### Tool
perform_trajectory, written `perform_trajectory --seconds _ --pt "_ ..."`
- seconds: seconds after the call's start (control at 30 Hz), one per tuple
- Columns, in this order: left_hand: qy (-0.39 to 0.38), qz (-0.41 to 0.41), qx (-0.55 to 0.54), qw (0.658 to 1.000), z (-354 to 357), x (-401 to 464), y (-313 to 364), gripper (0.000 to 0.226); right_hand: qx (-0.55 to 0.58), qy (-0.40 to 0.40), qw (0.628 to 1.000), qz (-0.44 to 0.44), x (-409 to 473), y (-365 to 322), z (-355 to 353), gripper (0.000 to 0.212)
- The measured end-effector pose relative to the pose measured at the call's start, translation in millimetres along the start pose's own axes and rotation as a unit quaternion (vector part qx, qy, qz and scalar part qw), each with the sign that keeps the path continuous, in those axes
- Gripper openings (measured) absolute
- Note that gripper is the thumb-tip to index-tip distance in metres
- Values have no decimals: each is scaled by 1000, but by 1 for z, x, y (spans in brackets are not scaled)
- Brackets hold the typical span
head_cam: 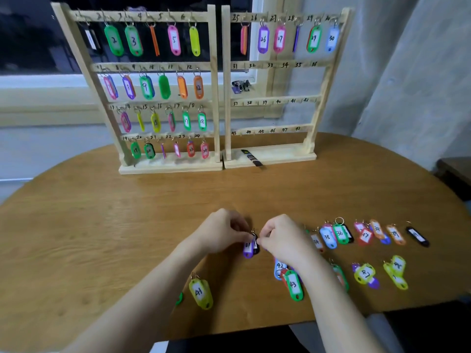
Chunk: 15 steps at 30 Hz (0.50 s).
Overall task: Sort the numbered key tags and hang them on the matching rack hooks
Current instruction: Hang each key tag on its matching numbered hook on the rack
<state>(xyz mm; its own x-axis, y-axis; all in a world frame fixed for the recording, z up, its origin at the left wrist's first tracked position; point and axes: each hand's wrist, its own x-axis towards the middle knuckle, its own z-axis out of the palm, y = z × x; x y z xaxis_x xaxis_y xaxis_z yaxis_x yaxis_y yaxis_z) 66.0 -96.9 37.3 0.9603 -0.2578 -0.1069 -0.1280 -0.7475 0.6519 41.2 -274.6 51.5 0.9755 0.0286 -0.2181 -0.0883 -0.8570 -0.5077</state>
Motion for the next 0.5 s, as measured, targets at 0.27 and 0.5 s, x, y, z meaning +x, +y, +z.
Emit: perform_trajectory --seconds 0.27,0.5 --pt "-14 30 -2 999 0 -1 -2 13 2 18 1000 -19 -2 -4 7 11" --pt "-18 38 -7 999 -5 -6 -12 12 -6 25 999 -22 -6 -4 9 10"
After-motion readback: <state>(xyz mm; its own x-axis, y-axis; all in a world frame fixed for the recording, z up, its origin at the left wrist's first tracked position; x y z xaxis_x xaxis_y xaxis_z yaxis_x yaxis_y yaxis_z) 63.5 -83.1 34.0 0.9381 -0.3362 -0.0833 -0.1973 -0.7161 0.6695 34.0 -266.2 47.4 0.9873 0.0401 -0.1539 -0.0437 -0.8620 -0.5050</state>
